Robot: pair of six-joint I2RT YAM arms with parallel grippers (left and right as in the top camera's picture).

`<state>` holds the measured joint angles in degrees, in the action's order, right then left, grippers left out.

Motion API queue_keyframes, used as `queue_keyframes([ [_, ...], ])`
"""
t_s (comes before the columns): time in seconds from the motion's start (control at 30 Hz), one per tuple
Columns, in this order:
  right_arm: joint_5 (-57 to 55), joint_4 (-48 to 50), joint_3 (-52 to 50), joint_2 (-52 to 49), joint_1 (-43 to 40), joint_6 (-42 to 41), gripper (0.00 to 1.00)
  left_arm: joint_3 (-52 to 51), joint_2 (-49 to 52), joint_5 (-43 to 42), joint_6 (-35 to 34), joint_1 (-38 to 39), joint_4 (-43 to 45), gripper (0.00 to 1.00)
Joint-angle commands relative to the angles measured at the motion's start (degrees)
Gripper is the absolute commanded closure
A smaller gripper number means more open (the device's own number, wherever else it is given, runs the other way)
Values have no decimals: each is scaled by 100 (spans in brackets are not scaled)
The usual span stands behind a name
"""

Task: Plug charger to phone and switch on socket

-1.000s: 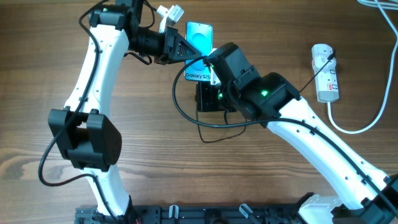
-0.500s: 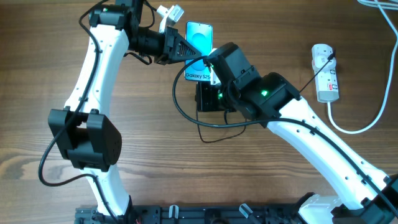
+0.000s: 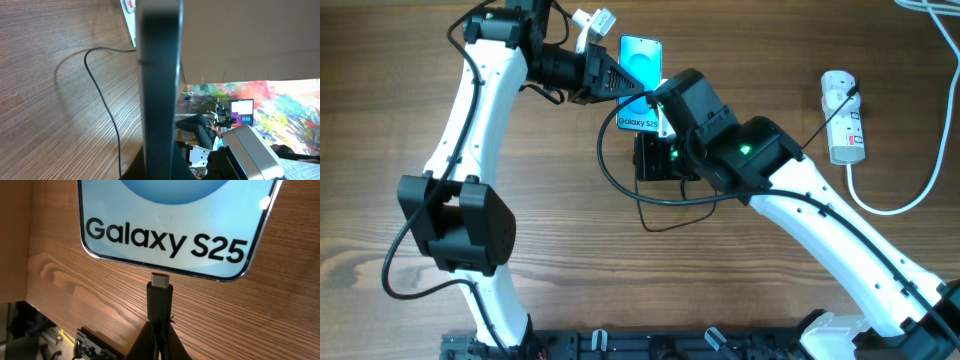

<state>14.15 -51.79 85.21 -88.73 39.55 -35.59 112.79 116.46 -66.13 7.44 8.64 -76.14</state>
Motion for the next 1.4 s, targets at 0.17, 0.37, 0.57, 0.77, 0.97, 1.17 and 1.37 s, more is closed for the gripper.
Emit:
queue_keyframes([
  [0.17,70,33,28,81,-4,-4,96,68,-94,-240,120,26,-76,96],
  [0.37,72,44,28,81,-4,-42,96,68,-94,-240,142,26,-85,96],
  [0.57,90,85,28,81,-4,-39,95,68,-94,-238,291,26,-131,96],
  [0.77,92,98,28,81,-4,-46,95,68,-94,-240,289,26,-129,96],
  [0.97,94,-13,28,26,-4,-59,95,68,-94,-240,264,26,-131,96],
  [1.17,94,37,28,-4,-4,-59,95,68,-94,-240,267,26,-133,96],
  [1.37,96,52,28,-4,-4,-57,96,68,-94,-240,271,26,-129,96],
])
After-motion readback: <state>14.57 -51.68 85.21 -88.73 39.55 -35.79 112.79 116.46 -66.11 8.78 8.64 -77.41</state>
